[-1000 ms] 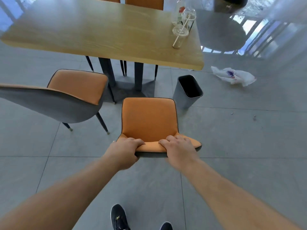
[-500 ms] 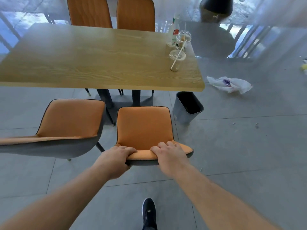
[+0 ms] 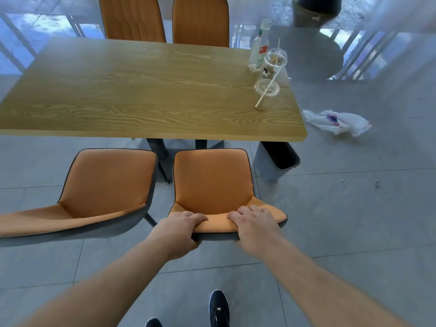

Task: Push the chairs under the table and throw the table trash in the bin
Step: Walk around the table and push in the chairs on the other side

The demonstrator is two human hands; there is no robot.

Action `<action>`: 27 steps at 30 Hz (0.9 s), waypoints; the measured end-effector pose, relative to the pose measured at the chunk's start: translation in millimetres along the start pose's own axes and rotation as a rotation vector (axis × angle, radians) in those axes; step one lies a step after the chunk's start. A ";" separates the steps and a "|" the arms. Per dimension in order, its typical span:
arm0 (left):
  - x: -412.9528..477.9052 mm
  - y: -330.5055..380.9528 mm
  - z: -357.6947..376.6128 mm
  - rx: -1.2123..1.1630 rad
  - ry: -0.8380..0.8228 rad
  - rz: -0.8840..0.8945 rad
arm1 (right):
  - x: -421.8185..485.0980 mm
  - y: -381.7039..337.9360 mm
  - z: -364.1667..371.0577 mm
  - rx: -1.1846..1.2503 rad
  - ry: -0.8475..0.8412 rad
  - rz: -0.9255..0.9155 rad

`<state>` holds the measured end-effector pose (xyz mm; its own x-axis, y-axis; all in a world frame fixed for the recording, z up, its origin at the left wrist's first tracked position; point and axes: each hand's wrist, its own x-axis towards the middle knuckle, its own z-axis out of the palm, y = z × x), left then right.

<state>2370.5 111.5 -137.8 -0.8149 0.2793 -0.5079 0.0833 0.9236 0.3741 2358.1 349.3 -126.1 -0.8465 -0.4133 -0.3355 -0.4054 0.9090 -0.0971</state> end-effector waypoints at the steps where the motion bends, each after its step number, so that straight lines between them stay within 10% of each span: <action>1: -2.9 -4.4 -0.1 -0.011 0.005 0.012 | -1.1 -4.2 -0.7 -0.010 -0.003 0.015; 13: -2.4 -30.1 -7.4 0.059 0.066 0.110 | -0.1 -22.1 -10.8 -0.086 -0.047 0.189; 27: -111.1 -240.1 -54.6 0.356 0.245 -0.270 | 53.8 -172.7 5.4 -0.123 0.012 0.154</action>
<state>2409.7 -155.6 -128.9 -0.9413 -0.0116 -0.3374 0.0073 0.9985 -0.0548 2384.4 170.3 -132.4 -0.9056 -0.2714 -0.3259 -0.3094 0.9484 0.0699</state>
